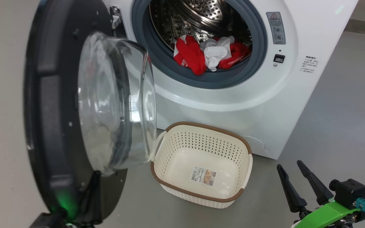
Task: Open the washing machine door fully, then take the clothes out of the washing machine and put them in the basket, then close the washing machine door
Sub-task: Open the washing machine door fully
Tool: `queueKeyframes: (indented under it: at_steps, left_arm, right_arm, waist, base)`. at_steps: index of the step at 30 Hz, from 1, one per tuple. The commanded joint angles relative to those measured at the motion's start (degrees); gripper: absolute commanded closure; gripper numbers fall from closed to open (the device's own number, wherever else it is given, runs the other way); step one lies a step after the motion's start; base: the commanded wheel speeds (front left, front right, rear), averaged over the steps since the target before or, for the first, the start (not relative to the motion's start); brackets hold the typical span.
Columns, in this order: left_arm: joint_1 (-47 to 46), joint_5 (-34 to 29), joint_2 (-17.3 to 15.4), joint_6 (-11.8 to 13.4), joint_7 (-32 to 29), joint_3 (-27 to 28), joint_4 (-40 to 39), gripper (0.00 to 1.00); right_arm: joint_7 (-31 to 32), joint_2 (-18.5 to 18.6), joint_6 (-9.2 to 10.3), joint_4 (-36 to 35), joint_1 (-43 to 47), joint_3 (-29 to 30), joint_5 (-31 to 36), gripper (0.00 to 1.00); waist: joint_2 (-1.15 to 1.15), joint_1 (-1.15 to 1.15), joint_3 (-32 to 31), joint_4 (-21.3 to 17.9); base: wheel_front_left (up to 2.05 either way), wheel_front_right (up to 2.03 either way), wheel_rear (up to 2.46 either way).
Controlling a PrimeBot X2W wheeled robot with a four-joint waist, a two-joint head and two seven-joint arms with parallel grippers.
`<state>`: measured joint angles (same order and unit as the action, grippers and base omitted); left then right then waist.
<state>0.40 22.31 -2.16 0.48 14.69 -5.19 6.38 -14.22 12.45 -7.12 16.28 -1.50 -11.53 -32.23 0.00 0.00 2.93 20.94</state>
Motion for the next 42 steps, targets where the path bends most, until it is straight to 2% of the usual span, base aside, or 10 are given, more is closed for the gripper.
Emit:
queueKeyframes:
  at_steps: [1, 9, 26, 42]
  left_arm:
    - [-0.9, -0.5, -0.7, 0.0, 0.3, 4.4, -1.0, 1.00]
    - [-2.9, -3.5, -1.2, -1.9, 0.3, 14.1, 0.8, 1.00]
    - [-10.7, -6.6, -3.1, -4.0, 0.3, 31.6, 6.0, 1.00]
    - [-19.6, -10.1, -7.1, -6.1, 0.3, 43.1, 14.0, 1.00]
  right_arm:
    - [-0.8, 0.9, -0.36, -1.6, -1.9, -1.0, 0.2, 0.00]
    - [-0.8, 1.6, -0.36, -1.9, -2.9, -1.4, 0.4, 0.00]
    - [-0.8, 3.3, -0.36, -2.4, -5.3, -2.0, 0.5, 0.00]
    - [-0.8, 4.5, -0.36, -3.1, -8.8, -2.6, 0.6, 0.00]
  waist:
    - [0.00, 0.00, 0.3, 0.1]
    - [0.00, 0.00, 1.7, -0.2]
    - [0.00, 0.00, 6.5, -1.7]
    - [0.00, 0.00, 11.9, -3.0]
  base:
    - [0.00, 0.00, 0.00]
    - [0.00, 0.00, 0.00]
    - [0.00, 0.00, 0.00]
    - [0.00, 0.00, 0.00]
